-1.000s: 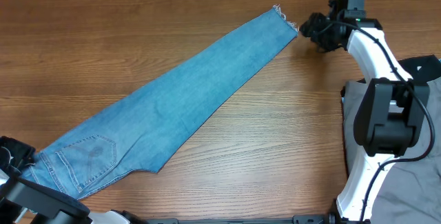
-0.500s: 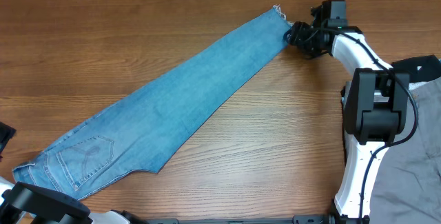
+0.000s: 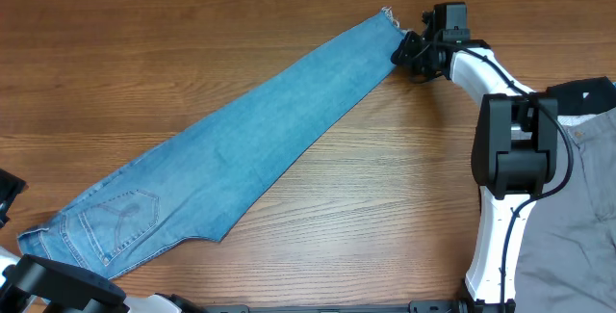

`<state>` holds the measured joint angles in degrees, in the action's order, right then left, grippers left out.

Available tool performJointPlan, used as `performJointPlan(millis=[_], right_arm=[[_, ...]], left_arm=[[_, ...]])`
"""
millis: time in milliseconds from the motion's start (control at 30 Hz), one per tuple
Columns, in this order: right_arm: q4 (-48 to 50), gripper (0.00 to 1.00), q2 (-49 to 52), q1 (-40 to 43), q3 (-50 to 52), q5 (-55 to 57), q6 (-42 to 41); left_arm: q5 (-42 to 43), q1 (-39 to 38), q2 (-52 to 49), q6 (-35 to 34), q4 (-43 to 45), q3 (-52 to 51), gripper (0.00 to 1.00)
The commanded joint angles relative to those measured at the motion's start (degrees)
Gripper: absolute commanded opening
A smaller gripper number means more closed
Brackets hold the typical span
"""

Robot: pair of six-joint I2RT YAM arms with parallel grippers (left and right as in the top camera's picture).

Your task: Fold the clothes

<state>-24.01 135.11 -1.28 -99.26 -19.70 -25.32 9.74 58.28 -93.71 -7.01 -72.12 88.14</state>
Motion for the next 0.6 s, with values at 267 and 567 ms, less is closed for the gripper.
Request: performJointPlan(millis=[267, 567], right_arm=[[-12.7, 0.04, -9.7, 9.9, -2.0, 7.9, -0.5], [-20.6, 0.04, -17.0, 13.2, -2.0, 12.2, -3.2]], left_arm=[[11.0, -1.3, 1.2, 7.0, 0.0, 1.3, 0.58], [10.7, -13.5, 1.2, 7.5, -1.8, -1.9, 0.48]])
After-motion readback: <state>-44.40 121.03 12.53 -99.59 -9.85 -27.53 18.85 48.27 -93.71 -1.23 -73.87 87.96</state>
